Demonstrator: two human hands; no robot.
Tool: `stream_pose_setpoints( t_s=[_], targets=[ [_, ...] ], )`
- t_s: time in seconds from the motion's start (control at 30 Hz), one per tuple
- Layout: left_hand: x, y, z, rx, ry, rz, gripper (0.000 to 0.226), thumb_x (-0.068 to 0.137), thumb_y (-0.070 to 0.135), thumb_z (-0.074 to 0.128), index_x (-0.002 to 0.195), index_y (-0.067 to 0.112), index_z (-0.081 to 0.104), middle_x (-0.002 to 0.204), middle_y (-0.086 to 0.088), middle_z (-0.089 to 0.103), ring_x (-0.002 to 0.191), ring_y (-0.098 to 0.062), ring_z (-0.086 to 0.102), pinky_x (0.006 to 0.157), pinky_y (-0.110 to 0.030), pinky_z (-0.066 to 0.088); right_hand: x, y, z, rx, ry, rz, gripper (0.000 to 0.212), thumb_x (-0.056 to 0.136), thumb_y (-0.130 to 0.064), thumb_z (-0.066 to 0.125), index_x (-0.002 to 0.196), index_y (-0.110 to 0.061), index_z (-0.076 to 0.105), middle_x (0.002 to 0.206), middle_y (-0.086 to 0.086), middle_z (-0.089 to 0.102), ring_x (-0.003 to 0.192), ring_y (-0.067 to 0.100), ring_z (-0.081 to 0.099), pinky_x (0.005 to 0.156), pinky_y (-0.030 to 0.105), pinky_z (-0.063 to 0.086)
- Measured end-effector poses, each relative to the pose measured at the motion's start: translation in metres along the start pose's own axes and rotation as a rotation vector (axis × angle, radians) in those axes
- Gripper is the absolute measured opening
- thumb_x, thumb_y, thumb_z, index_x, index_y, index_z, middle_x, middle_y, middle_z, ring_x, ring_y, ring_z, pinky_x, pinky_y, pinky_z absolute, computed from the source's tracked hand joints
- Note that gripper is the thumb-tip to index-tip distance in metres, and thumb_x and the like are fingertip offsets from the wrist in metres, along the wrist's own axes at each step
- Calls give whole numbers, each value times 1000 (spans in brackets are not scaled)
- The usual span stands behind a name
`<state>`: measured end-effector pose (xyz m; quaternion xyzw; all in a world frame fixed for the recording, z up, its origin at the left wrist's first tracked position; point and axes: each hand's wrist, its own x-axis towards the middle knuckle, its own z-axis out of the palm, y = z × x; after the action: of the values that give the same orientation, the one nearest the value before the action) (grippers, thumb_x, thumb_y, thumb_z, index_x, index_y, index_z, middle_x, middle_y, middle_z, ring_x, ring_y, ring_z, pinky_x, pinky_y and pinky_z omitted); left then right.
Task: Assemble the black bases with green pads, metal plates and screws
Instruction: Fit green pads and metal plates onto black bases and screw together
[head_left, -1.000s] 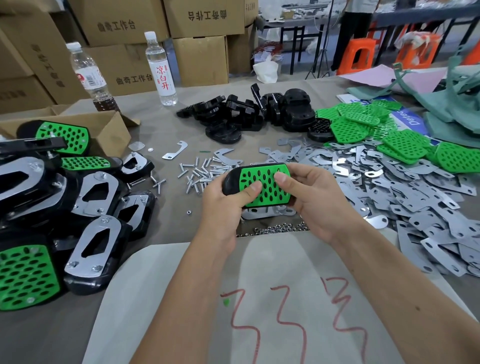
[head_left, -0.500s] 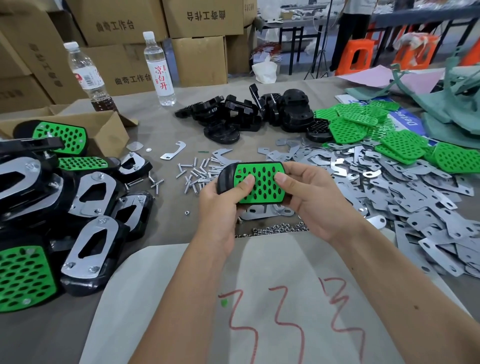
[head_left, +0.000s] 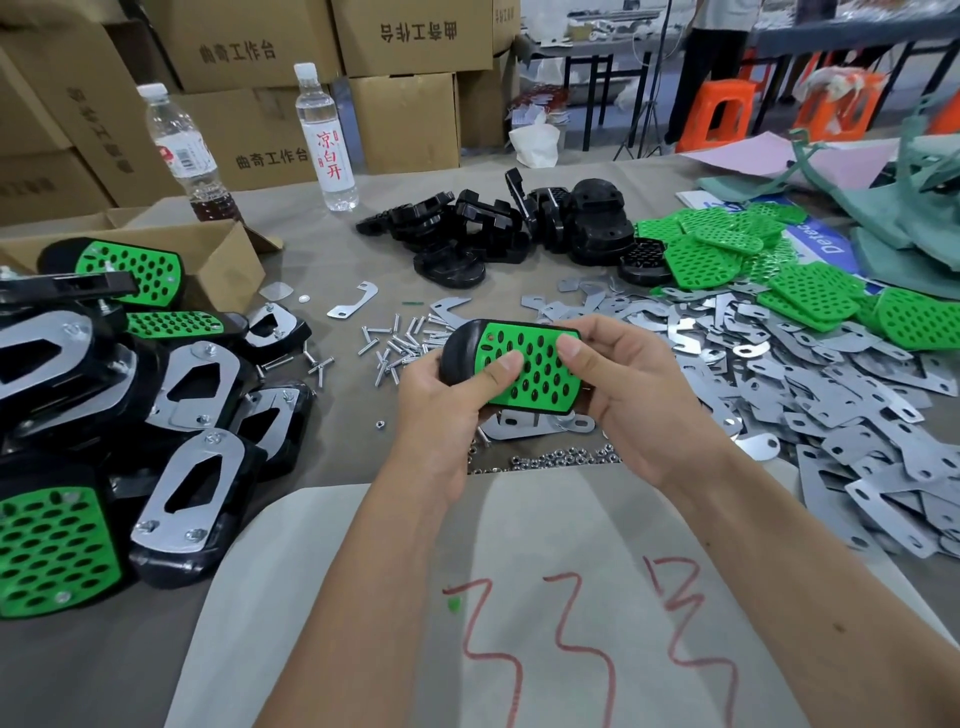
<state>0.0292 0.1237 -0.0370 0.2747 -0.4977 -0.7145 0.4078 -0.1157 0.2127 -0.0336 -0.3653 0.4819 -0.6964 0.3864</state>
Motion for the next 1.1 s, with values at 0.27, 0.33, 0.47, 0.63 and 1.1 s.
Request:
stream_pose_setpoints(
  t_s=[0.27, 0.33, 0.47, 0.63, 1.1],
  targets=[
    [3, 3, -3, -104, -46, -53, 34, 75, 16, 78, 105, 2, 73, 103, -14, 78, 95, -26, 76, 85, -38, 63, -1, -1, 0, 74, -62, 7, 19, 90, -22, 67, 100, -7, 70, 103, 17, 72, 93, 29, 69, 77, 40, 61],
    [3, 1, 4, -197, 6, -71, 44, 74, 14, 76, 114, -1, 70, 105, -14, 77, 96, -24, 74, 83, -35, 63, 2, -2, -1, 40, -64, -9, 26, 92, -25, 67, 109, -5, 71, 110, 20, 71, 100, 30, 69, 83, 42, 60],
    [0, 0, 21, -508, 115, -115, 49, 72, 19, 77, 117, 2, 68, 107, -12, 77, 98, -23, 74, 82, -33, 62, -1, -4, -6, -67, -71, -83, 32, 105, -30, 56, 114, -5, 75, 105, 20, 75, 97, 28, 72, 83, 41, 62],
    [1, 8, 15, -640, 258, -146, 28, 85, 28, 75, 104, 8, 71, 87, -7, 80, 98, -23, 73, 84, -35, 61, -1, -1, -19, -429, 293, -184, 27, 107, -25, 58, 92, -12, 75, 77, 6, 75, 67, 14, 67, 55, 26, 54],
    [16, 31, -49, -278, 582, -81, 32, 94, 20, 71, 126, 13, 67, 104, -3, 75, 91, -21, 74, 56, -27, 57, 57, 10, 60, -1299, -32, -182, 12, 97, -24, 68, 106, -19, 73, 99, -1, 75, 98, 20, 67, 86, 34, 55]
  ],
)
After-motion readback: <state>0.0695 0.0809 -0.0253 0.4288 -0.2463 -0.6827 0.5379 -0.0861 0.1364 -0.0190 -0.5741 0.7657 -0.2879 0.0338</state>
